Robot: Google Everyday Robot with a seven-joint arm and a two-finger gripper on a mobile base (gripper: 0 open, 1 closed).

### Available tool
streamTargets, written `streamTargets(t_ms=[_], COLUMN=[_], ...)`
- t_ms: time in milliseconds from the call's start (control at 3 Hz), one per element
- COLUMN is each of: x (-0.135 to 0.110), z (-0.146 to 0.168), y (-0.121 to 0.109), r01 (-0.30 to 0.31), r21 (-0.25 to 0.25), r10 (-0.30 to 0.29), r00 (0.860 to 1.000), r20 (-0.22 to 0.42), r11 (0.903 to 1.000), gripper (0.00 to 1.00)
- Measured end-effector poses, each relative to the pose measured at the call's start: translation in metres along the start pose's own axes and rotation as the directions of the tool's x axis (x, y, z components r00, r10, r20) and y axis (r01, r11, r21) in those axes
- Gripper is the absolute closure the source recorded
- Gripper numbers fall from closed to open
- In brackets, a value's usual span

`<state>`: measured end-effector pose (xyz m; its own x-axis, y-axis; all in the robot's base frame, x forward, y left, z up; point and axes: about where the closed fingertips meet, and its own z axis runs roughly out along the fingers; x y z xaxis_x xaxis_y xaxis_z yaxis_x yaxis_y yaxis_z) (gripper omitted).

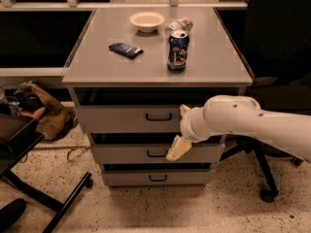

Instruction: Open top drawer

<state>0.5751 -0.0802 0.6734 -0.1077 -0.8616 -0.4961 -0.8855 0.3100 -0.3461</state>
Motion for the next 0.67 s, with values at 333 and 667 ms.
streamTargets(t_ms=[333, 667], x=[-0.005, -0.019], z=[0.023, 0.035], y=[-0.011, -0.018], r01=[0.007, 0.041], r21=[0.027, 0.067], r10=[-0.008, -0.045], r00=[1.0, 0.998], r20=[0.023, 0.051], r11=[0.9996, 0.9969], gripper=[0.0, 0.0])
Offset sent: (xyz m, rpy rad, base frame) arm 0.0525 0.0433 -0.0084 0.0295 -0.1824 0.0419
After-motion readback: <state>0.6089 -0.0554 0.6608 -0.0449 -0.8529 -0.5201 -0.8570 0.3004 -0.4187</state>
